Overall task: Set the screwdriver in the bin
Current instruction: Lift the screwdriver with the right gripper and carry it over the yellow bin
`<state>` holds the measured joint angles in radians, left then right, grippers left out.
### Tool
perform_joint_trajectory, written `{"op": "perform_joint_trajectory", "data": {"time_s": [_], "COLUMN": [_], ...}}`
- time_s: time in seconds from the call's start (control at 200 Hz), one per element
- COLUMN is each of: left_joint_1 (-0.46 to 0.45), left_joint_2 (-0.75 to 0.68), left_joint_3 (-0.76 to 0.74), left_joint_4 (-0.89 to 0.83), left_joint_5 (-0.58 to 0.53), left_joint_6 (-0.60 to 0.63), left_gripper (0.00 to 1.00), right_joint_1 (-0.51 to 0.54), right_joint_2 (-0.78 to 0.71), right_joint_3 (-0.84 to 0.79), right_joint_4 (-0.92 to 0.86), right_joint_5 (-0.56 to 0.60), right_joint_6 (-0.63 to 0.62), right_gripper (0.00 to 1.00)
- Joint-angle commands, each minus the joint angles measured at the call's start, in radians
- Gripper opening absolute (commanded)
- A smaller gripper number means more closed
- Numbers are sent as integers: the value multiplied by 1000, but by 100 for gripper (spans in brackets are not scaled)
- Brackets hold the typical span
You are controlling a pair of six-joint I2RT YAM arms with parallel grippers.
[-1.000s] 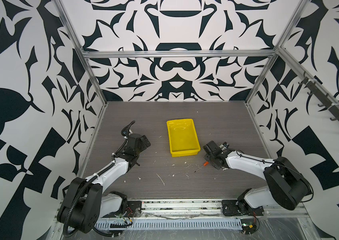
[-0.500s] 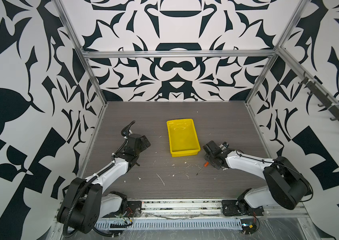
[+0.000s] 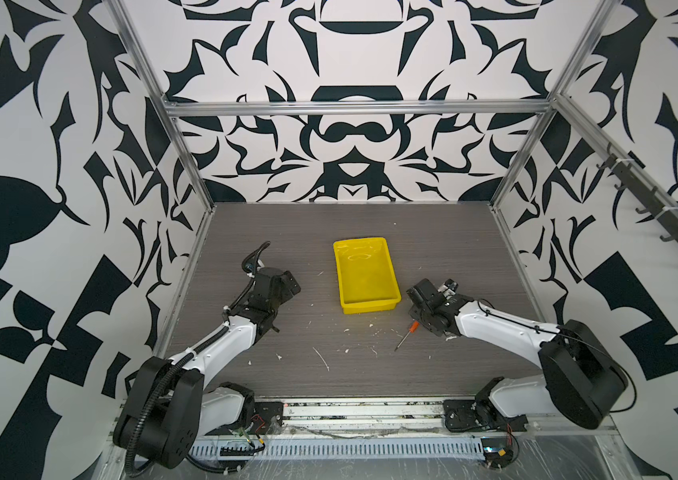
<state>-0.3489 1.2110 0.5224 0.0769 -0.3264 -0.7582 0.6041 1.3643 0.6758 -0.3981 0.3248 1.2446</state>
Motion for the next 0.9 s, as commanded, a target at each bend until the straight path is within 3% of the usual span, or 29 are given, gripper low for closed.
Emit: {"op": "perform_joint_trajectory", "data": {"time_s": [0.0, 0.495, 0.565, 0.725, 0.895], "left_joint_1": [1, 2, 1, 2, 2], "left_joint_2": [-20, -15, -12, -10, -20], "left_joint_3": [18, 19, 19, 21, 19], "left_joint_4": [-14, -12, -10, -10, -5], "left_joint_5": [-17, -12, -13, 2, 30], "left_joint_6": [1, 2, 1, -2, -9], "left_gripper": [100, 100, 100, 100, 100], "right_joint_1": [5, 6, 7, 7, 33], "right_joint_2": [-47, -172, -174, -82, 90], "right_joint_3": [57, 190, 232, 413, 625], "right_joint_4": [-69, -205, -188, -183, -192], "right_joint_5": [76, 231, 252, 245, 215], "right_joint_6": [-41, -177, -250, -447, -558], "right_gripper": [13, 9, 9, 8, 7]}}
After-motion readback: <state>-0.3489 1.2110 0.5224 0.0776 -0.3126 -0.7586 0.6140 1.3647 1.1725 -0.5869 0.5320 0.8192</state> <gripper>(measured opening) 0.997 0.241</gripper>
